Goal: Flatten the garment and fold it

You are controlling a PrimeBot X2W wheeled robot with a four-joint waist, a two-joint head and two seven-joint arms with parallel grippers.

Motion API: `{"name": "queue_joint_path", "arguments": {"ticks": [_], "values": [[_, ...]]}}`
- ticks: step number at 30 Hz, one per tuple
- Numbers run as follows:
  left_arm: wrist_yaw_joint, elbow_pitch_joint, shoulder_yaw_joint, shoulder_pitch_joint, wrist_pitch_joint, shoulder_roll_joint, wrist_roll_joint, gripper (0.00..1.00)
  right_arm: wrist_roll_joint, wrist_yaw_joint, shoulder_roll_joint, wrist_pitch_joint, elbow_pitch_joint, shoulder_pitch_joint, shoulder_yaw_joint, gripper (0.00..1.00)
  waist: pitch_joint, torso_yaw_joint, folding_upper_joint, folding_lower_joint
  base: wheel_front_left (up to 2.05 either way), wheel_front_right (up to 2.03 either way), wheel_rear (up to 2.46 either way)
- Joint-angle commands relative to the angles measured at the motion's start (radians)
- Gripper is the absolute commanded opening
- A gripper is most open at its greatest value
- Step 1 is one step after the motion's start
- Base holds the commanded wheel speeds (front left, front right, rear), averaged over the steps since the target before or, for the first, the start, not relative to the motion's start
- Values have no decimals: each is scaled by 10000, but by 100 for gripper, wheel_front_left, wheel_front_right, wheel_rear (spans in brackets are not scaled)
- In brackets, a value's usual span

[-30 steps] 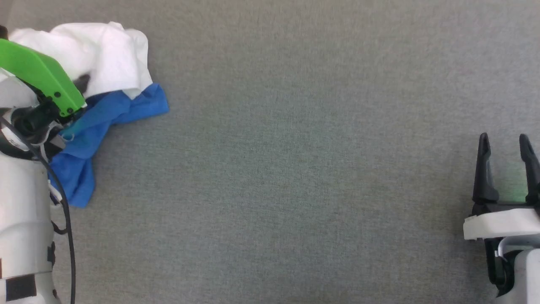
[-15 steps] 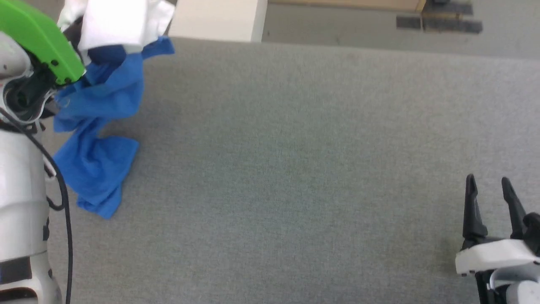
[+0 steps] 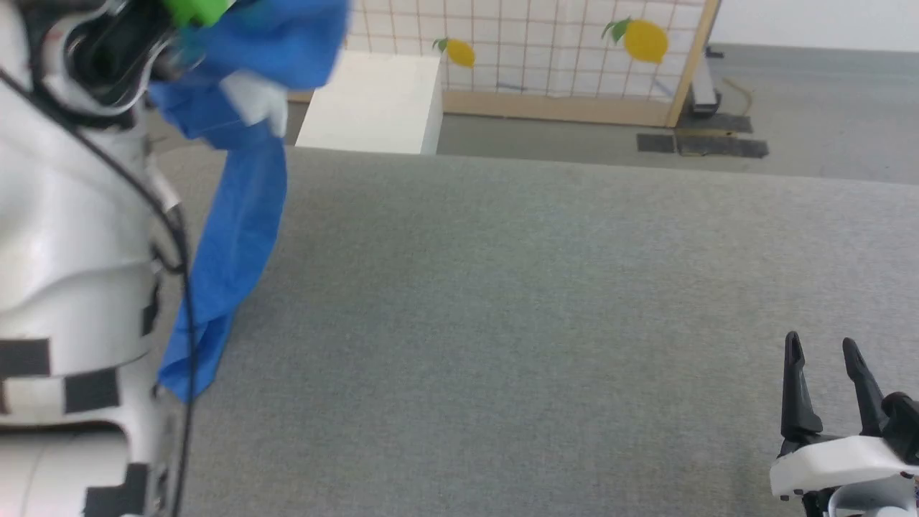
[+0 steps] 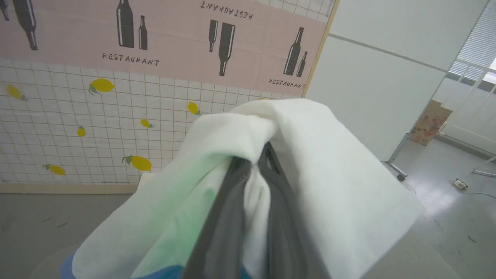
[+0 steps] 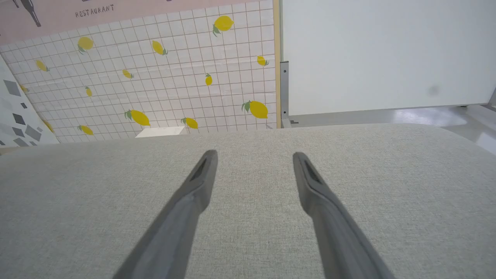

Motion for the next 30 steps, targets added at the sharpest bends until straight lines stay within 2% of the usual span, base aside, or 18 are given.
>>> {"name": "queue_joint_path", "arguments": {"ticks": [1, 6, 11, 16, 22, 25, 27, 28, 30], "values": [[-86, -93, -94, -379, -115, -291, -227, 0, 67, -17, -10, 10, 32, 148, 16, 100, -254, -268, 0, 0, 0, 0, 0], [-238, -291, -513, -1011, -256, -1248, -785, 0, 157, -17, -10, 10, 89, 242, 50, 100, -393, -538, 0, 0, 0, 0, 0], [-311, -695, -1174, -1139, -309, -1780, -1583, 0, 245, -17, -10, 10, 105, 219, 96, 100, -307, -850, 0, 0, 0, 0, 0], [-115, -1104, -2079, -962, -631, -1904, -2376, 0, 279, -17, -10, 10, 118, 132, 61, 100, -125, -1126, 0, 0, 0, 0, 0], [257, -1347, -3443, 70, -1350, -1913, -3060, 0, 316, -17, -10, 10, 132, 48, 25, 100, 93, -1403, 0, 0, 0, 0, 0], [320, -1353, -4033, 980, -2000, -1914, -3017, 0, 341, -17, -10, 10, 114, -7, -8, 100, 227, -1490, 0, 0, 0, 0, 0], [267, -1344, -4496, 1623, -2509, -1914, -2594, 0, 359, -17, -10, 10, 92, -40, -42, 100, 330, -1516, 0, 0, 0, 0, 0], [332, -1326, -4619, 1982, -2782, -1915, -2631, 0, 363, -17, -10, 10, 86, -52, -62, 100, 361, -1519, 0, 0, 0, 0, 0], [422, -1183, -5057, 2561, -3349, -1867, -2033, 0, 363, -17, -10, 10, 64, -70, -103, 100, 476, -1508, 0, 0, 0, 0, 0]]}}
